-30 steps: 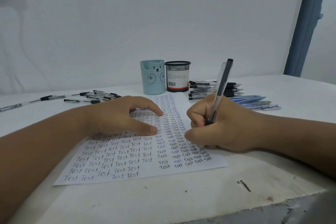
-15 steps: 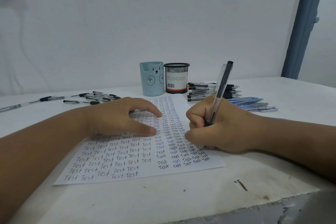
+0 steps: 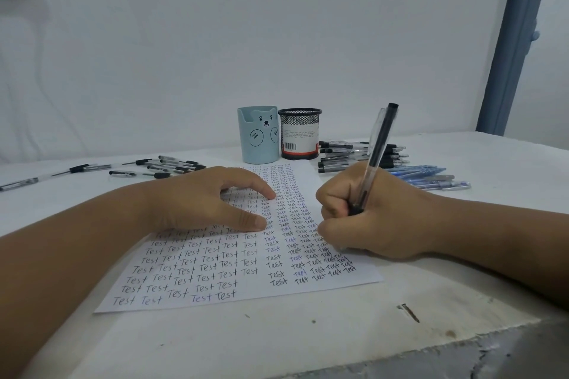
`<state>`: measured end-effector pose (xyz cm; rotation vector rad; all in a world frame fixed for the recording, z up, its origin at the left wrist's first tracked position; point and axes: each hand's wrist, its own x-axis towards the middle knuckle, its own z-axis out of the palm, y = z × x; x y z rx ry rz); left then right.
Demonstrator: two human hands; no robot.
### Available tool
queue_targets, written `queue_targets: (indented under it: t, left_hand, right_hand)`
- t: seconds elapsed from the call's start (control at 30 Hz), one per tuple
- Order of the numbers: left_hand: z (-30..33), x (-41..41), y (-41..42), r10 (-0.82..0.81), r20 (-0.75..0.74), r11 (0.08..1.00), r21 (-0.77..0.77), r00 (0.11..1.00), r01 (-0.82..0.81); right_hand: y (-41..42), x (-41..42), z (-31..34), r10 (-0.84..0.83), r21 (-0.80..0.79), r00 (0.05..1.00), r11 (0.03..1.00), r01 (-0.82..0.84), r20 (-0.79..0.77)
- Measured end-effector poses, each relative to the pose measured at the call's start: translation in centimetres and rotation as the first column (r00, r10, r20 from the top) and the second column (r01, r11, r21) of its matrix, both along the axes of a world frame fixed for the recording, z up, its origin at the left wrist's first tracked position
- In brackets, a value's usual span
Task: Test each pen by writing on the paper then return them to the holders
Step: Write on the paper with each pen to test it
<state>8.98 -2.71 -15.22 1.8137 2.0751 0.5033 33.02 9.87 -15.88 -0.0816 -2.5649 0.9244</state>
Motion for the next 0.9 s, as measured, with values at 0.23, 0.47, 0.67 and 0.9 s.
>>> queue_targets:
  t: [0.23, 0.47, 0.67, 0.9]
  left_hand:
    - [0.0, 0.0, -0.1, -0.003, -0.004, 1.0, 0.002, 1.0, 0.004]
    - [0.0, 0.1, -0.2, -0.001, 0.004, 1.0, -0.005, 1.0, 0.001]
    - [0.1, 0.2, -0.2, 0.002, 0.002, 1.0, -0.006, 1.0, -0.002]
    - [0.1, 0.2, -0.2, 0.005, 0.009, 1.0, 0.0, 1.0, -0.005]
  right_hand:
    - [0.2, -0.2, -0.2, -0.013, -0.01, 1.0, 1.0, 0.013, -0.014]
    - [0.4, -0.1, -0.1, 0.021, -0.035, 1.0, 0.999, -0.022, -0.013]
    - [0.5, -0.2, -0.3, 0.03, 0.002, 0.999, 1.0, -0.03, -0.035]
    - [0.8, -0.4, -0.3, -0.042, -0.341, 0.987, 0.94, -0.012, -0.152]
